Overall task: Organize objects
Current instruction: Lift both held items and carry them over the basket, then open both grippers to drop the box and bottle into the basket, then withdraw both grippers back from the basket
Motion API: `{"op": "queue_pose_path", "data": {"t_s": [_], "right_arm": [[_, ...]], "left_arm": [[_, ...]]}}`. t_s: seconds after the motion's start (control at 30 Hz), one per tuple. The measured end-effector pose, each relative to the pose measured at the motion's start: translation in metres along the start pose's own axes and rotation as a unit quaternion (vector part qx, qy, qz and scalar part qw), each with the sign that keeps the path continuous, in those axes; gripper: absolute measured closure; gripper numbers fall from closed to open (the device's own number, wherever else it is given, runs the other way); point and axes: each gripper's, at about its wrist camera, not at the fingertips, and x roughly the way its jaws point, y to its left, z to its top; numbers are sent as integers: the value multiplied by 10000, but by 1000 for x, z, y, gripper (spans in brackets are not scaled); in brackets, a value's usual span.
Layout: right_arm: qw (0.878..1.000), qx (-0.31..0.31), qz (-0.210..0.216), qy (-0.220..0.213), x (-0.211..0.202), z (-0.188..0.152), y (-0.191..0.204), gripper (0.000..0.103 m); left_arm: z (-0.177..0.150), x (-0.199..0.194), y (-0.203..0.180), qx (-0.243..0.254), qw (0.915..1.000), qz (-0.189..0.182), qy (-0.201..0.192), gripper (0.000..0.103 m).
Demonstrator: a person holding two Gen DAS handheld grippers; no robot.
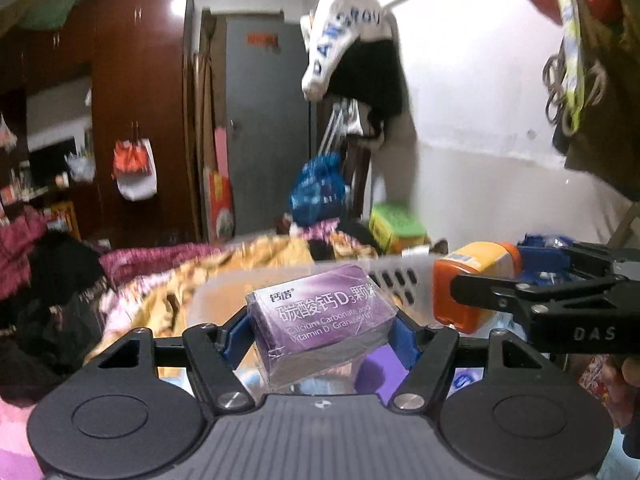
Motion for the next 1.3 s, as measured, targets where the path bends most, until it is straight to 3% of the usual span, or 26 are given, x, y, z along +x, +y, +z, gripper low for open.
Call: {"op": "queue_pose_path", "data": {"t_s": [0.27, 0.43, 0.6, 0.7, 0.8, 0.93, 1.13, 1.3], "right_arm": [[9991, 142, 63, 395, 15, -10, -4, 19], [9983, 171, 59, 561, 23, -12, -5, 19], [9988, 280, 71, 390, 16, -8, -10, 14], [9991, 413, 104, -33, -5, -3, -14, 0], [9977, 510, 322, -311, -36, -4, -19, 0], [9950, 673, 547, -494, -83, -38, -27, 0], [9964, 809, 148, 193, -106, -120, -21, 0], [9976, 471, 259, 447, -101, -145, -6, 0]], "left_arm": [[-20, 20, 22, -211, 9990, -81, 377, 30], [-24, 23, 25, -227, 9991, -178, 311, 28], [-27, 11, 25, -113, 9999, -105, -70, 5], [-30, -13, 24, -128, 9986, -125, -494, 4], [-43, -50, 19, -88, 9961, -209, -857, 3], [-92, -102, 12, -113, 9938, -481, -994, 3], [-155, -130, 16, -485, 9919, -704, -940, 3], [-165, -109, 26, -381, 9981, -248, -405, 3]]}}
